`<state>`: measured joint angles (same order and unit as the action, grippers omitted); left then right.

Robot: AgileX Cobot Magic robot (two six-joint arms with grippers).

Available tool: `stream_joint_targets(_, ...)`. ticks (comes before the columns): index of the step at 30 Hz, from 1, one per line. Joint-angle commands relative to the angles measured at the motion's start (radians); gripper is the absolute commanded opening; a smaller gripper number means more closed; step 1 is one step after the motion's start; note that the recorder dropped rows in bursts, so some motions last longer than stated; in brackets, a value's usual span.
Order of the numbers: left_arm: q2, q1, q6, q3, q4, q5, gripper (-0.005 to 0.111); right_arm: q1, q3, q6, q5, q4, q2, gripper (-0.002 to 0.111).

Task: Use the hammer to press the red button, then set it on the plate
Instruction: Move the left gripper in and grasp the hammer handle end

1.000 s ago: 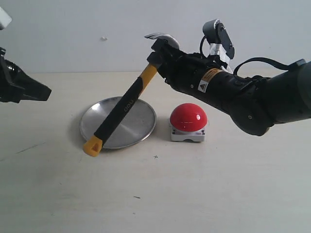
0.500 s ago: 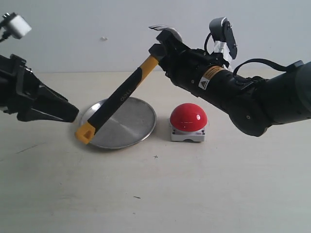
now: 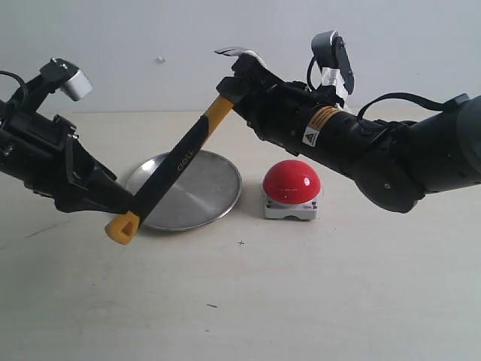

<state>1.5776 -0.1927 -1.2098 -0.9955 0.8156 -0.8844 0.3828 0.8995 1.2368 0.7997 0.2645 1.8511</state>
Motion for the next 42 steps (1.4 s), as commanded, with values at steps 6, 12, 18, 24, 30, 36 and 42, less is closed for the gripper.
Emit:
stream_joint_targets(6,0.052,-0.012,-0.005,-0.006,0.086,-0.005,0.064,0.001,0.016,0.022,0.069,0.003,-0.011,0.0)
stream_joint_targets(12,0.07,-0.081,-0.015,-0.006,0.084,0.028,0.064,0.001,0.055,0.027,0.058,0.042,-0.011,0.0)
stream_joint_targets(18,0.094,-0.088,-0.017,-0.006,0.061,0.048,0.064,0.001,0.064,0.03,-0.006,0.055,-0.011,0.0)
stream_joint_targets(24,0.136,-0.088,-0.017,-0.006,0.078,0.085,0.064,0.001,0.064,0.03,-0.004,0.06,-0.011,0.0)
stream_joint_targets(30,0.158,-0.088,-0.039,-0.006,0.116,0.115,0.064,0.001,0.064,0.03,-0.004,0.06,-0.011,0.0)
stream_joint_targets(36,0.158,-0.088,-0.077,-0.006,0.188,0.122,0.063,0.001,0.064,0.03,-0.004,0.06,-0.011,0.0)
stream_joint_targets(42,0.162,-0.088,-0.077,-0.006,0.183,0.134,0.063,0.001,0.064,0.03,-0.004,0.06,-0.011,0.0)
